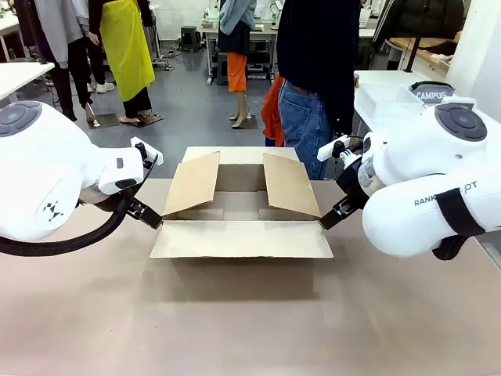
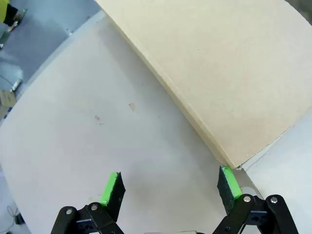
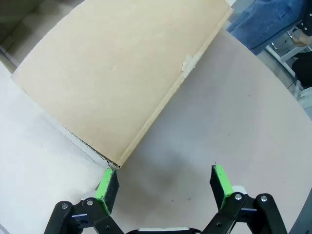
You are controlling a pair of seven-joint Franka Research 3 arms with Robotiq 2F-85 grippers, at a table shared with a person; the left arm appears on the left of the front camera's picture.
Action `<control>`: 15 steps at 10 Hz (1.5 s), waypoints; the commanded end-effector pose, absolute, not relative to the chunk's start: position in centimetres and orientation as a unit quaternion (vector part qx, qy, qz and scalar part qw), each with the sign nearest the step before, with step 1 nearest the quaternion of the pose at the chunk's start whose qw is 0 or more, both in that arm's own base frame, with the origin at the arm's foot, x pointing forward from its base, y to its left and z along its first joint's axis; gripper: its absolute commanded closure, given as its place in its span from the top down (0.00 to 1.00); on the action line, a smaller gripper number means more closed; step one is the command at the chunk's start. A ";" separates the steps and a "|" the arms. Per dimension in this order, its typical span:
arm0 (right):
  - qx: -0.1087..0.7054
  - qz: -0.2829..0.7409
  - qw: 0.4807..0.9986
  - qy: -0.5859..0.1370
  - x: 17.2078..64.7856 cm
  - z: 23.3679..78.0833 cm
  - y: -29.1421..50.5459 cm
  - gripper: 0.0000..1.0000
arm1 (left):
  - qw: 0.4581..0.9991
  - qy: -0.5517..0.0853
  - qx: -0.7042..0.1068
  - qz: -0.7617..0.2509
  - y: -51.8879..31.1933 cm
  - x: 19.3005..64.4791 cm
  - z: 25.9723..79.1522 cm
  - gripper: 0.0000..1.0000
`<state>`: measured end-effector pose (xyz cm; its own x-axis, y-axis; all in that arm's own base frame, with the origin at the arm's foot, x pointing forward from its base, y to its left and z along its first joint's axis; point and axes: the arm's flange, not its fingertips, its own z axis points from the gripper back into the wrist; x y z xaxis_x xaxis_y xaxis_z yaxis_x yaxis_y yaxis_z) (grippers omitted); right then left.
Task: Pack the gift set into the box.
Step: Place both hands on the side flaps of the Package Box and spread them outward.
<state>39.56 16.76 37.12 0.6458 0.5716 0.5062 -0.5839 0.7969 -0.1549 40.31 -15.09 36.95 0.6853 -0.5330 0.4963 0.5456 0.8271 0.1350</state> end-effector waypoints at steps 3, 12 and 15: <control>0.011 0.318 0.907 -0.275 39.6 37.1 16.8 1.00 | 0.917 -0.268 -0.012 -0.294 -15.1 40.3 37.0 1.00; 0.027 0.315 0.911 -0.265 39.4 38.5 16.3 1.00 | 0.915 -0.261 -0.036 -0.307 -13.6 38.4 39.3 1.00; 0.055 0.273 0.920 -0.274 37.6 43.7 13.5 1.00 | 0.930 -0.270 -0.080 -0.237 -7.6 34.7 44.2 1.00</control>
